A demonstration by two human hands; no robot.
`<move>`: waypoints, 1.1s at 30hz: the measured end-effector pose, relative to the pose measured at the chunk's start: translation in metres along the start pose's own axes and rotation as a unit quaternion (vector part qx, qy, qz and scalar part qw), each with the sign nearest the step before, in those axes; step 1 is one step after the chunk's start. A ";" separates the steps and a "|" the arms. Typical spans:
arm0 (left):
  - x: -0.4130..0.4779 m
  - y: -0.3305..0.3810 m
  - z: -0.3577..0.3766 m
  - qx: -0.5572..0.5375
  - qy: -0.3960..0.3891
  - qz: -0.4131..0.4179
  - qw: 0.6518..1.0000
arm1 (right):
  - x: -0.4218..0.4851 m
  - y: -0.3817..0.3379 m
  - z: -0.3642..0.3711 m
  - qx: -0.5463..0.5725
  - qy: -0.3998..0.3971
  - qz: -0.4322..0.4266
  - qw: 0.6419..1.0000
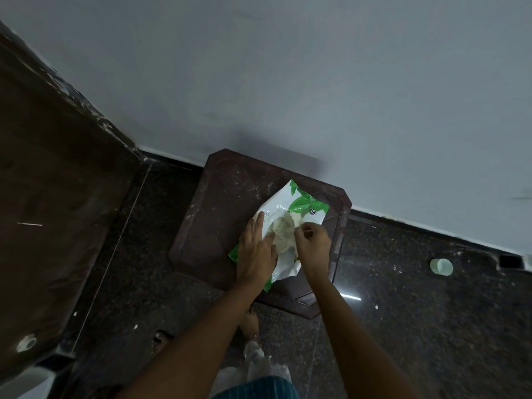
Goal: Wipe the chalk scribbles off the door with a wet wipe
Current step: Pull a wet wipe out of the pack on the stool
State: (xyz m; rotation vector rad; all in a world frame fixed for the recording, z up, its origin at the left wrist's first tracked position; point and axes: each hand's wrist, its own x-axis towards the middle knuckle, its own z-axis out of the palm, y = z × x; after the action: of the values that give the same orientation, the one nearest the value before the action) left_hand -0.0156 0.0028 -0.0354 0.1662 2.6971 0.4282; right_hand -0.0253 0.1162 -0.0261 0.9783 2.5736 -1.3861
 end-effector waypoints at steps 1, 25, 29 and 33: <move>0.000 0.001 0.000 0.007 -0.008 -0.002 1.000 | -0.001 -0.001 -0.003 0.032 0.010 0.016 0.999; 0.007 0.014 -0.051 -0.375 0.055 -0.106 0.919 | -0.020 -0.037 -0.043 0.280 -0.045 0.014 0.959; 0.007 0.021 -0.105 -0.654 -0.037 -0.235 0.719 | -0.040 -0.062 -0.042 0.142 -0.129 -0.134 0.972; -0.009 -0.002 -0.161 -0.665 -0.038 -0.229 0.709 | -0.060 -0.108 -0.038 -0.017 -0.162 -0.313 0.936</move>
State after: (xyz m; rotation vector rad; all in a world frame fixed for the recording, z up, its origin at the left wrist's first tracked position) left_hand -0.0735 -0.0444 0.1077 -0.8348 1.5993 1.9089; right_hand -0.0290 0.0725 0.0954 -0.1165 2.7261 -1.4418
